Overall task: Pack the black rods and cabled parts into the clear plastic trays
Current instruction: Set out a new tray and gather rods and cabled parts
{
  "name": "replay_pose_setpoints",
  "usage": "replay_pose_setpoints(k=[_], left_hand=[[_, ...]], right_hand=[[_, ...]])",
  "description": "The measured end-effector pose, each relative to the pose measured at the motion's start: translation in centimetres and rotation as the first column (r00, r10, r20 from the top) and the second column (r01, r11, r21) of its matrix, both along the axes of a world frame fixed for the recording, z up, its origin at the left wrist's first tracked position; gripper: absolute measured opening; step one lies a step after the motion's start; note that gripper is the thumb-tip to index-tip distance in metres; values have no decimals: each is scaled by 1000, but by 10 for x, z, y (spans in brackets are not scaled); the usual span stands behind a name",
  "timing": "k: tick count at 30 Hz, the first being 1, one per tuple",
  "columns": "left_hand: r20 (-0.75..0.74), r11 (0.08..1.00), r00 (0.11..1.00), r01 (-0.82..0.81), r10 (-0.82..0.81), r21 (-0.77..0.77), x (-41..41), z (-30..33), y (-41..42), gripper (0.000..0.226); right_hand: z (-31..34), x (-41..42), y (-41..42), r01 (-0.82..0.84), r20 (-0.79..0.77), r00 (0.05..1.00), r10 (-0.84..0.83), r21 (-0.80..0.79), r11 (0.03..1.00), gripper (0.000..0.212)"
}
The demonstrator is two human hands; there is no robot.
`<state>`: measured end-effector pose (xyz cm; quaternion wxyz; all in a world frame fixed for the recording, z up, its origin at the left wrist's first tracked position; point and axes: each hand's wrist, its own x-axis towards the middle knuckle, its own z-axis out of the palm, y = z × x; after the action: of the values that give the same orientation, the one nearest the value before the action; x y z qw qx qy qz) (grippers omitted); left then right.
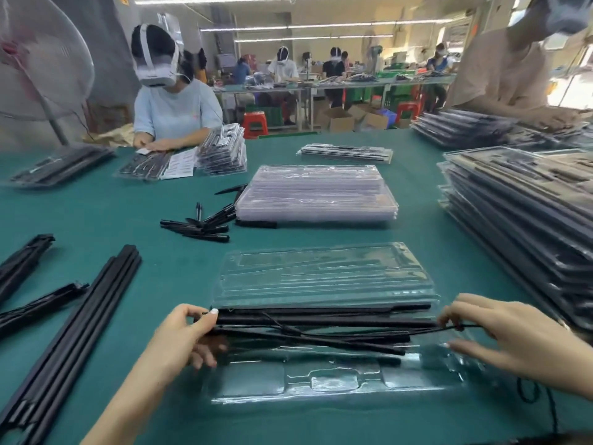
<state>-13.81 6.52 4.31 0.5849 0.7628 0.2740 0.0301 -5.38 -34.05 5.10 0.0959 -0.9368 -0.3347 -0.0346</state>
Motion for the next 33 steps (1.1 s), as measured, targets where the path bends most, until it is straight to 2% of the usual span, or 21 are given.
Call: replay_pose_setpoints(k=[1,3,5,7,8,9,11,13,15,16,18,19,21,24,25,27,30,33], left_hand=[[-66,987,997,52,-43,151,0,-1,2,20],[-195,890,976,175,-99,421,-2,-1,4,20],[-269,723,961,226,-58,653,-5,2,2,28],[-237,487,971,211,-7,848,-7,4,-1,32],[-226,401,974,206,2,892,-8,5,-2,32],[-220,358,976,203,6,911,-8,8,-4,31],[-180,310,984,174,-9,935,-9,10,-7,24],[-90,233,990,114,-112,966,-6,11,-10,13],[120,281,923,-14,-365,959,-4,5,-14,17],[127,308,871,29,-474,951,-1,4,-17,23],[-44,308,802,279,-596,910,7,1,-23,51],[-144,259,784,364,-603,895,11,-3,-24,59],[-301,127,749,454,-590,882,20,-18,-21,59],[-373,215,723,579,-581,787,27,-28,-19,54],[-385,225,716,597,-582,770,28,-30,-18,55],[-414,202,705,613,-575,764,28,-32,-17,55],[-405,222,710,612,-576,759,29,-32,-19,57],[-408,239,710,622,-573,746,28,-32,-18,56]], right_hand=[[0,-1,3,9,5,1000,-9,0,1000,22],[-3,-3,8,49,46,998,-50,40,998,28],[-6,-1,12,81,115,990,-85,38,996,38],[-8,-2,15,99,135,985,-104,44,994,40],[-10,-1,15,101,134,985,-109,62,993,39],[-11,-1,14,109,123,985,-118,78,991,40],[-13,-1,10,115,98,987,-126,116,987,41],[-16,0,7,118,71,989,-130,151,981,43],[-18,1,5,134,43,989,-143,168,977,44],[-19,0,6,131,42,989,-141,182,974,42],[-18,-2,7,117,43,991,-129,203,972,28],[-18,-4,8,104,41,992,-116,224,969,20],[-17,-5,8,74,22,996,-85,311,948,17],[-20,-3,4,34,8,999,-41,422,906,6],[-20,-1,4,37,22,998,-53,450,892,11],[-18,0,8,44,63,994,-89,518,854,21],[-10,2,20,12,133,984,-117,609,793,9],[3,5,34,-14,215,963,-163,644,765,12]])
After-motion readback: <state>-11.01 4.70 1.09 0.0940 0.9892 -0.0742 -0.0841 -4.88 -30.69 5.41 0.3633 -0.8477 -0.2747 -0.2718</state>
